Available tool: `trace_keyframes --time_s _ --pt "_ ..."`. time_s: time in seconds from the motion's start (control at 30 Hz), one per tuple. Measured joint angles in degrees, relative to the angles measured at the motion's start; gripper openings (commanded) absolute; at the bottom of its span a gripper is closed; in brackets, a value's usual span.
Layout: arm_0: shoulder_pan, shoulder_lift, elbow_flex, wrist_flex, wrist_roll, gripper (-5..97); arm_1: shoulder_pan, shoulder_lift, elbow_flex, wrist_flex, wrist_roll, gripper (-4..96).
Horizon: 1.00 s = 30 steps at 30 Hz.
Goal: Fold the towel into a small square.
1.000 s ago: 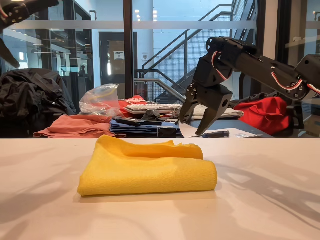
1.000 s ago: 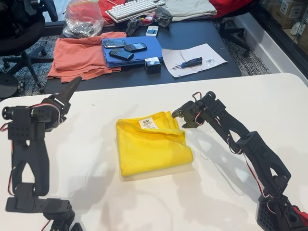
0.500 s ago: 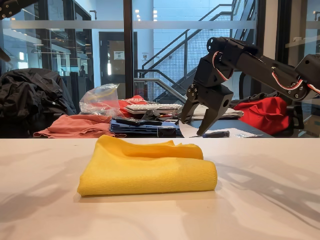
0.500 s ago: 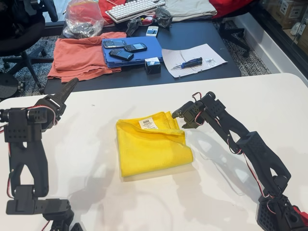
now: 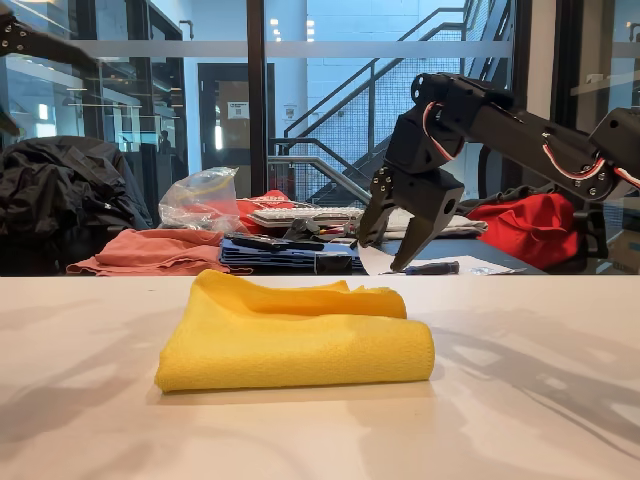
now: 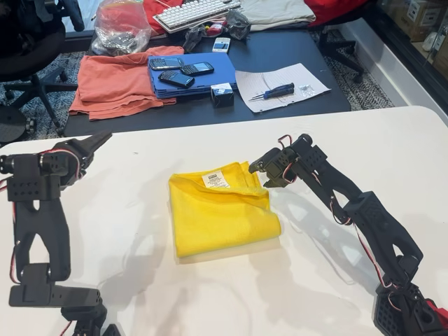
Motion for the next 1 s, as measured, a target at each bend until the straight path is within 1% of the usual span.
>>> trace_keyframes --time_s 0.07,0.17,0.23,0.3,0.43,0.53,0.67,0.77,0.87,0.9,1.0 --pt "-1.23 0.00 0.00 0.00 -0.35 21 0.70 0.00 -0.35 0.00 0.18 32.3" --pt "-2.55 0.00 0.00 0.35 0.35 21 -0.18 0.00 -0.44 0.09 0.00 26.7" --pt "-2.72 0.00 0.00 1.93 1.05 21 -0.09 0.00 -0.44 0.18 -0.18 23.6" --pt "-3.25 0.00 0.00 3.87 3.16 21 0.62 0.00 -0.44 0.26 0.09 21.7" --pt "-1.85 -0.62 0.00 5.98 5.10 21 0.09 0.00 -0.70 0.00 -0.35 21.2" --pt "-1.32 -1.85 0.00 5.36 5.54 21 1.49 0.00 -1.85 0.00 0.35 21.2" --pt "-2.37 -4.83 0.00 4.66 5.80 21 0.79 0.00 -4.04 0.00 -0.09 21.2" --pt "-1.67 -5.45 0.00 3.34 5.45 21 1.32 0.00 -6.33 0.53 0.26 21.2" --pt "-2.46 -5.71 0.00 0.35 5.27 21 0.62 0.00 -7.91 0.53 -0.70 21.2" --pt "-2.46 -5.80 0.00 -0.53 5.19 21 0.79 0.00 -8.17 0.53 -0.44 21.2" --pt "-1.76 -5.80 0.00 -3.69 5.19 17 1.32 0.00 -8.53 0.53 -0.62 21.2"
